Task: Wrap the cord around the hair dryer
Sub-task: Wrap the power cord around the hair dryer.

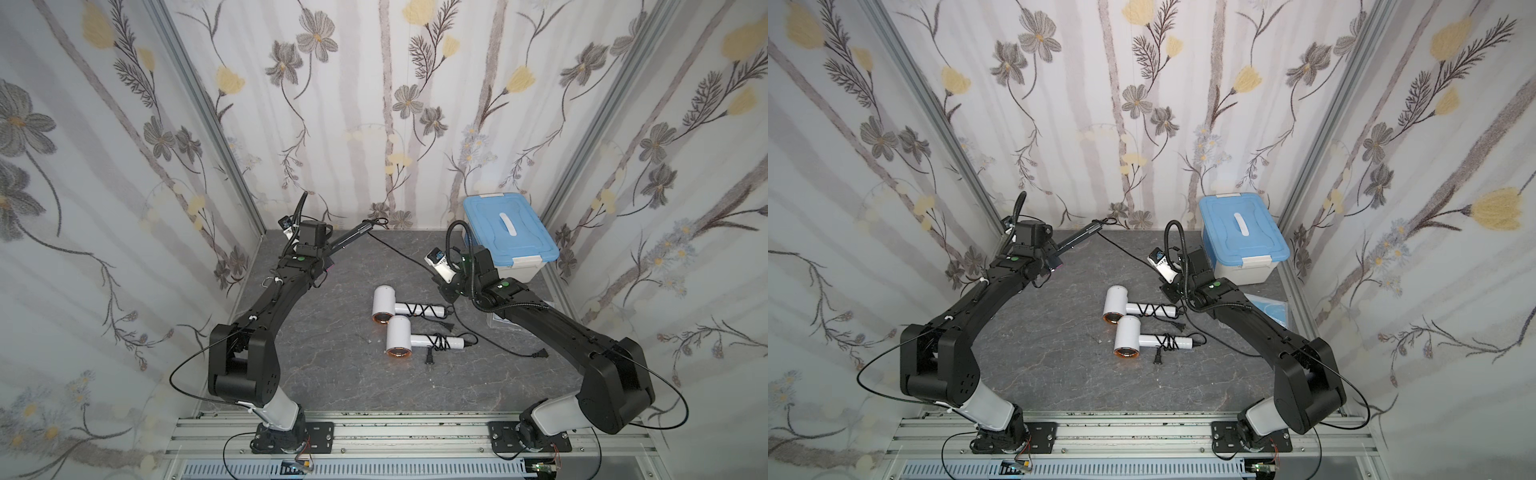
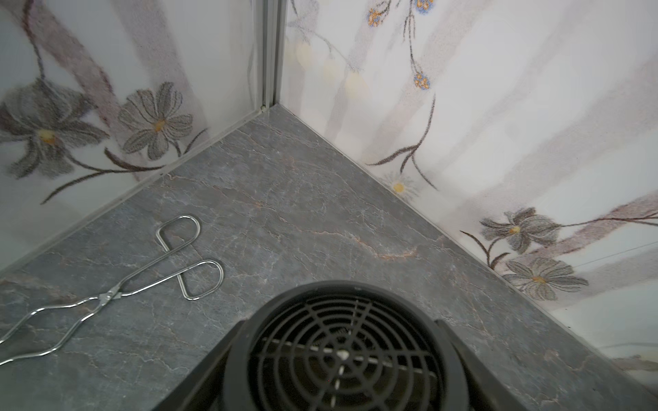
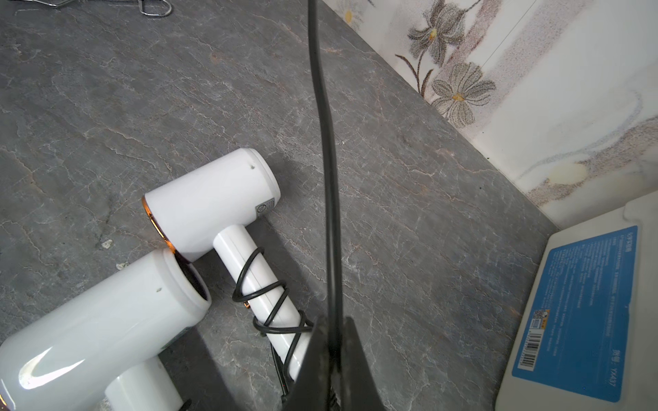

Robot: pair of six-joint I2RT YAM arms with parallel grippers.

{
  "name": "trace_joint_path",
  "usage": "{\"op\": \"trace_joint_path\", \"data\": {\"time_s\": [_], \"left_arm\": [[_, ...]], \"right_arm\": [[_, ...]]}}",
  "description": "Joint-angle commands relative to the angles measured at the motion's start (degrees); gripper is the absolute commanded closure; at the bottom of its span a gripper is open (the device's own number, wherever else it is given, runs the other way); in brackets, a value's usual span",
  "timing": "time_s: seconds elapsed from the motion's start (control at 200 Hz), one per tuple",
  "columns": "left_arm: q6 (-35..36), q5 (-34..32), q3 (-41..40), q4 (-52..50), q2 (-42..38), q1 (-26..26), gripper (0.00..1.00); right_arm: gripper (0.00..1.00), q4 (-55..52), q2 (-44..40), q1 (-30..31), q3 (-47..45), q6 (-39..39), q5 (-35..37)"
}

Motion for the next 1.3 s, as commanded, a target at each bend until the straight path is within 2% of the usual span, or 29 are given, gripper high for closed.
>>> {"op": "trace_joint_path", "data": {"time_s": [0.0,0.095,0.325,0.445,0.565,0.615,0.719,0.829,0.949,1.054,1.184,1.294], "left_arm": [[6.27,-8.15,2.92,0.46,1.46,-1.58,1.00],[11.70,-7.43,6.80,-2.52,3.70,-4.13,1.00],[24.35,-7.03,18.25,-13.03,10.28,-10.42,1.00],[29.34,-2.68,22.51,-18.33,13.04,-12.03,1.00],[32.75,7.15,23.44,-21.77,12.97,-12.29,1.00],[35.18,14.38,22.82,-22.39,12.00,-12.26,1.00],[38.38,30.77,21.48,-24.05,9.72,-12.30,1.00],[39.10,42.14,19.42,-23.81,6.82,-12.31,1.00],[37.56,51.13,16.10,-20.35,2.75,-12.12,1.00],[32.87,59.17,13.30,-14.23,-0.35,-11.61,1.00],[20.76,64.73,8.68,0.28,-3.55,-10.83,1.00],[7.56,62.73,2.52,16.18,-5.31,-10.30,1.00]], "right_arm": [[1.00,-6.07,-0.73,1.30,3.26,-2.33,2.62],[1.00,-8.92,-2.36,2.51,7.77,-4.52,3.75],[1.00,-13.65,0.72,3.42,20.57,-9.78,7.56],[1.00,-13.78,2.61,3.37,25.95,-13.13,9.29],[1.00,-13.66,5.29,2.93,30.03,-16.50,11.58],[1.00,-13.66,6.31,2.25,31.53,-17.16,11.12],[1.00,-13.15,8.41,0.03,33.89,-17.20,7.32],[1.00,-11.75,10.08,-2.45,34.28,-16.20,1.16],[1.00,-10.84,11.54,-4.93,33.79,-14.34,-5.20],[1.00,-9.26,12.53,-5.90,32.02,-13.31,-7.88],[1.00,-5.10,12.30,-7.49,27.33,-10.19,-14.71],[1.00,-1.70,11.62,-9.52,22.76,-6.60,-21.66]]}}
